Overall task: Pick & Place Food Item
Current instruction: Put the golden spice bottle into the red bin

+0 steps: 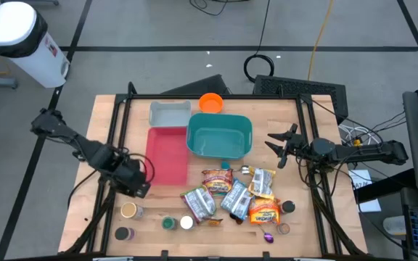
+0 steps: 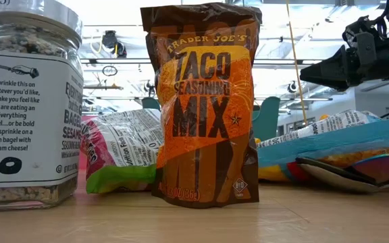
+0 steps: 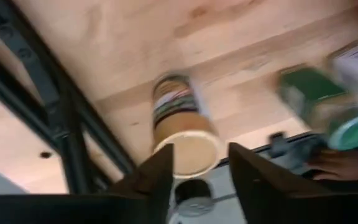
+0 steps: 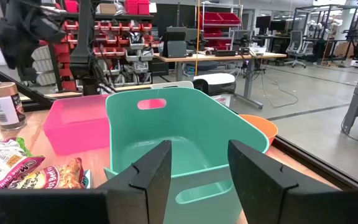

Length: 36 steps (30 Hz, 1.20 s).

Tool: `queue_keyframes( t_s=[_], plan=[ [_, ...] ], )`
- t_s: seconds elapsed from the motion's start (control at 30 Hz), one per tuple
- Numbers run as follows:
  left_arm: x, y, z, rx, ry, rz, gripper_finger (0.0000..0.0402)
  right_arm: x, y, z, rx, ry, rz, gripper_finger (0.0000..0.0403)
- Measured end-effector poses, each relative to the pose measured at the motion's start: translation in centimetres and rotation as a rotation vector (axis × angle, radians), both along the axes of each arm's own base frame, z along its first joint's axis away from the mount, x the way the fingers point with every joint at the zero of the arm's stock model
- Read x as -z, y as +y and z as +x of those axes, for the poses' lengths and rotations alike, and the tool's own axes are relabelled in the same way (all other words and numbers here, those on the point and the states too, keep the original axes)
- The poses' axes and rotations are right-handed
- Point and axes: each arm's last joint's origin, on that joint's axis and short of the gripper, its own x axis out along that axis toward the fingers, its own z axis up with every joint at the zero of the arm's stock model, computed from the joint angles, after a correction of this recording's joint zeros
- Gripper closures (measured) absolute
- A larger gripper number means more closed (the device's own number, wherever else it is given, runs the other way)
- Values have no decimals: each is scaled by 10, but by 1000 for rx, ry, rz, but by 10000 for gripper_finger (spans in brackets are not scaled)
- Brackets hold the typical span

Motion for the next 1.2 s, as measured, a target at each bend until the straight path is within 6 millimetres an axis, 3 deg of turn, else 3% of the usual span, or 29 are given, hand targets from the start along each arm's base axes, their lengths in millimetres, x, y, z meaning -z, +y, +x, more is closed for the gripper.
queue_keyframes(
  t_s=[0.23, 0.5, 0.8, 1.2],
  plan=[
    [-4, -19, -21, -44, -64, 95, 108, 0, 0, 0, 0, 0, 0, 252],
    [2, -50, -29, -112, -143, 137, 40, 0, 0, 0, 0, -1, 0, 252],
    [31, -73, -18, 46, -74, 260, 19, 0, 0, 0, 0, 0, 0, 252],
    [44, -82, -12, 97, -38, 278, 47, 0, 0, 0, 0, -1, 0, 252]
  ],
)
